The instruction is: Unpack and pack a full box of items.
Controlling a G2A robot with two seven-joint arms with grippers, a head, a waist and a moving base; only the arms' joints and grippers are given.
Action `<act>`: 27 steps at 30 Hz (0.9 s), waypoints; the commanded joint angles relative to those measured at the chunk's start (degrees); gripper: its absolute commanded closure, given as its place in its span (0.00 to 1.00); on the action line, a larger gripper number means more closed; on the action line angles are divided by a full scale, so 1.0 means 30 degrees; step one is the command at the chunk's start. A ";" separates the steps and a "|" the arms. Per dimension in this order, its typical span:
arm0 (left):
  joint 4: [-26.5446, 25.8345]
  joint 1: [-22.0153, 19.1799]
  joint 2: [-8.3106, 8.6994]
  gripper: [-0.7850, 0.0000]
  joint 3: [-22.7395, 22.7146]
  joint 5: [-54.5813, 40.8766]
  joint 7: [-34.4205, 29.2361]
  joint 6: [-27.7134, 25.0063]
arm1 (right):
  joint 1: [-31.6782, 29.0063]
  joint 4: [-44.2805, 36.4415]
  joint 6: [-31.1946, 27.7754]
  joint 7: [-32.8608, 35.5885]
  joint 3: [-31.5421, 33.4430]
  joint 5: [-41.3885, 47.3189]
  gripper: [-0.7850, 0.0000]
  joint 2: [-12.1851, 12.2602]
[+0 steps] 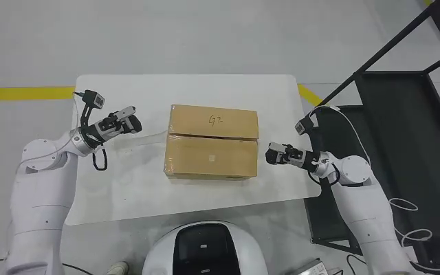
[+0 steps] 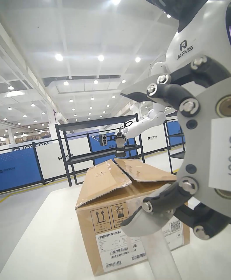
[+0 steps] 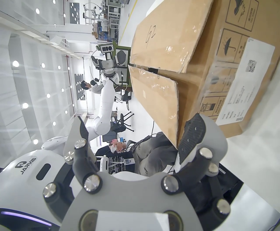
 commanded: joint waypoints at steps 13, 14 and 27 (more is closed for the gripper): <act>0.1042 -0.1228 0.0113 0.00 0.0922 0.0249 -0.2435 -0.1762 | 0.1432 0.1719 -0.1315 0.0435 -0.1489 0.0253 0.00 -0.0129; 0.1171 -0.1429 0.0109 0.00 0.1151 0.0262 -0.2397 -0.1800 | 0.1672 0.2060 -0.1680 0.0359 -0.1697 0.0153 0.00 -0.0158; 0.1233 -0.1587 0.0104 0.00 0.1375 -0.0088 -0.2587 -0.1611 | 0.3755 0.4476 -0.3571 0.2297 -0.3804 0.1861 0.00 -0.0412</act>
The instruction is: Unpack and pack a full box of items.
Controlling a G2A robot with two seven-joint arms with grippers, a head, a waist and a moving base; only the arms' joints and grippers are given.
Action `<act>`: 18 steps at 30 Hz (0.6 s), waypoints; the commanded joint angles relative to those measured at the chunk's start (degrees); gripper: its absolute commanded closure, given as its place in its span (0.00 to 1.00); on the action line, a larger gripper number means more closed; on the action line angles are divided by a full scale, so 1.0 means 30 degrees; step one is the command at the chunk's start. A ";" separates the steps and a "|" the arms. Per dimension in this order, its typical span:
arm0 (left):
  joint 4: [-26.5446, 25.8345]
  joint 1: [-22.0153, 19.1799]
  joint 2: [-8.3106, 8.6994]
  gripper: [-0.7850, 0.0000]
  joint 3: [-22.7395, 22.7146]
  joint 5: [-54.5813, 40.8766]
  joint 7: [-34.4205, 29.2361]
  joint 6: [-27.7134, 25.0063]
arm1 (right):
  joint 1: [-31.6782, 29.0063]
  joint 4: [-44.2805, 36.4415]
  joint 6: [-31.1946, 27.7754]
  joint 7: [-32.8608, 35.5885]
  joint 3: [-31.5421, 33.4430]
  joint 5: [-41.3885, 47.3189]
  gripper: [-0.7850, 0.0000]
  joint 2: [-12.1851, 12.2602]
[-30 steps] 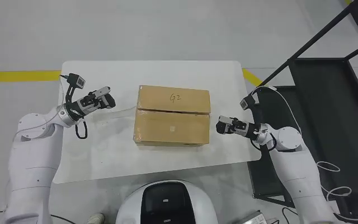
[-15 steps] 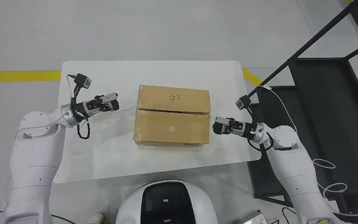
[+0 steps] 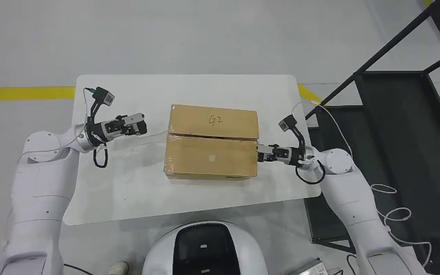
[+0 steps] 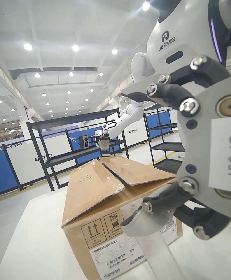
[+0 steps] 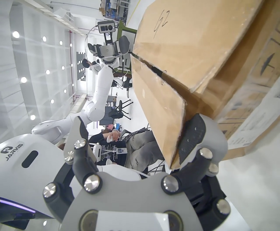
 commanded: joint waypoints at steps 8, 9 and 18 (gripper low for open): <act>-0.0128 0.0114 0.0000 0.00 0.0020 0.0050 0.0279 0.0074 | 0.0898 0.0656 0.2081 0.2224 -0.0412 0.3455 0.00 0.0113; -0.0426 0.0307 0.0012 0.00 0.0042 0.0152 0.0629 0.0176 | 0.0841 0.0448 0.2293 0.2436 -0.0352 0.3687 0.00 0.0171; -0.1963 0.1354 0.0265 0.00 -0.0103 0.0274 0.1245 0.0850 | -0.1478 -0.3428 0.3915 0.4061 0.0381 0.3895 0.00 0.0947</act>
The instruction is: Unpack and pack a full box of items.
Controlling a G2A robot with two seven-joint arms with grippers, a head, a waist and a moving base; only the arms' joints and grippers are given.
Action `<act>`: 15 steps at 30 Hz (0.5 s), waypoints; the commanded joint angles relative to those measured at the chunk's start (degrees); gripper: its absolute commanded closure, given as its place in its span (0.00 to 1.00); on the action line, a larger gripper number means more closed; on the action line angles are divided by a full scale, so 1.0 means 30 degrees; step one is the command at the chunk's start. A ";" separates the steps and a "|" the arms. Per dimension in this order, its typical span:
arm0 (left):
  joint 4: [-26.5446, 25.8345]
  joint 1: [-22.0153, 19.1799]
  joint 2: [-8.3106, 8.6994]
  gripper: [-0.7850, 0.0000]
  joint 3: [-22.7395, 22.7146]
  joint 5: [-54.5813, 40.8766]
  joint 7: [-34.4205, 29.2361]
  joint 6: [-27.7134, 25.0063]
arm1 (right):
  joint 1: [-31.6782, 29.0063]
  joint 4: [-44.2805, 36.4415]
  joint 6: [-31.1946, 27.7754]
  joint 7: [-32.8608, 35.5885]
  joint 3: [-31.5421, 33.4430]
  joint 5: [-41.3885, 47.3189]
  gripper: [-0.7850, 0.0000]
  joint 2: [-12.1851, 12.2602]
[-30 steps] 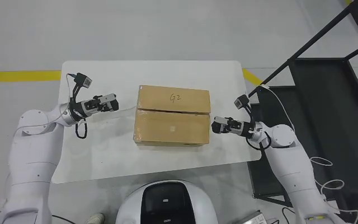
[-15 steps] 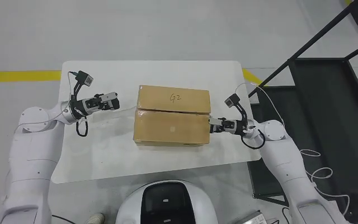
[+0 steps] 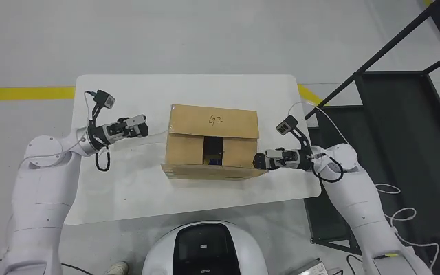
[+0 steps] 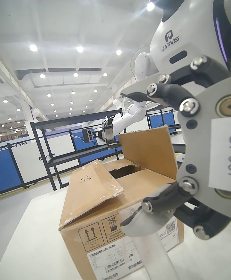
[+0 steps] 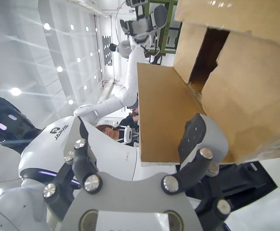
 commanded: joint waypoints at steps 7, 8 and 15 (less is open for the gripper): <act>-0.0500 0.0247 0.0136 0.00 0.0204 -0.0188 -0.0154 0.0313 | -0.2450 -0.2574 -0.0040 -0.0044 -0.0491 -0.1558 0.00 0.0499; -0.0525 0.0250 0.0150 0.00 0.0235 -0.0243 -0.0216 0.0336 | -0.2633 -0.2691 -0.0157 -0.0161 -0.0690 -0.1963 0.00 0.0539; -0.0651 0.0293 0.0252 0.00 0.0523 -0.0461 -0.0709 0.0509 | -0.3040 -0.2049 -0.1116 -0.1123 -0.1949 -0.3401 0.00 0.0643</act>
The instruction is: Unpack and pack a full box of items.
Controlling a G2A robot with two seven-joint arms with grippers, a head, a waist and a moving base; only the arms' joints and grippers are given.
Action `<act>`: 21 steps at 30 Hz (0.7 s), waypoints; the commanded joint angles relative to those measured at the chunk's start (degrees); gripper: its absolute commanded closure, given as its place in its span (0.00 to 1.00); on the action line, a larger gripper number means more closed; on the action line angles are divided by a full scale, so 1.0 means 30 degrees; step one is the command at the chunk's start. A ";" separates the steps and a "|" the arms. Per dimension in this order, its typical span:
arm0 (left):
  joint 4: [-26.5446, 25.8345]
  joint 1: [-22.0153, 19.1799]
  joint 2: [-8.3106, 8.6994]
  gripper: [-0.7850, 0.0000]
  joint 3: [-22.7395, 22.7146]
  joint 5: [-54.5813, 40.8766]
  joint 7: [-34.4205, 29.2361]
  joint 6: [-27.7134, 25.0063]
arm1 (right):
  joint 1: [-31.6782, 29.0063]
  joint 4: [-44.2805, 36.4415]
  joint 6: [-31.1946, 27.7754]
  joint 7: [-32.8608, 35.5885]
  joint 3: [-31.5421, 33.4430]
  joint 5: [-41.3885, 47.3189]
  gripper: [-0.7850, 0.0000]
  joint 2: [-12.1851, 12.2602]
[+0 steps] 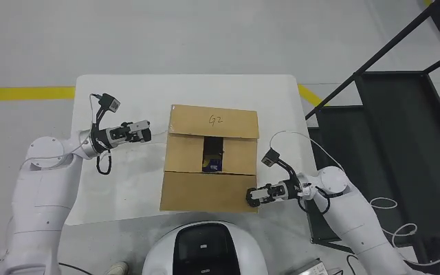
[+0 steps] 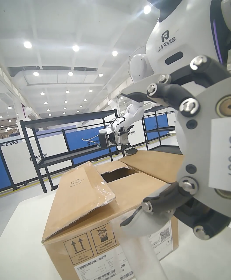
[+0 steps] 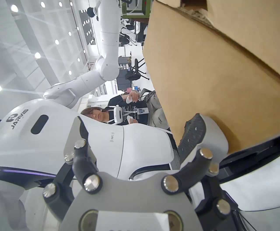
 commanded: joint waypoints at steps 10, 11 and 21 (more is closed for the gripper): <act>-0.0271 0.0126 0.0062 0.00 0.0651 -0.1908 -0.1893 0.0521 | 0.0052 0.0350 -0.0895 -0.3126 -0.1444 -0.2647 0.00 -0.0123; -0.0272 0.0137 0.0072 0.00 0.0671 -0.2242 -0.2223 0.0623 | 0.0041 0.0362 -0.0811 -0.3317 -0.1541 -0.2624 0.00 -0.0138; -0.0760 0.0168 0.0267 0.00 0.1280 -0.3161 -0.3698 0.1849 | -0.0188 0.0592 -0.1092 -0.5282 -0.1508 -0.3073 0.00 -0.0106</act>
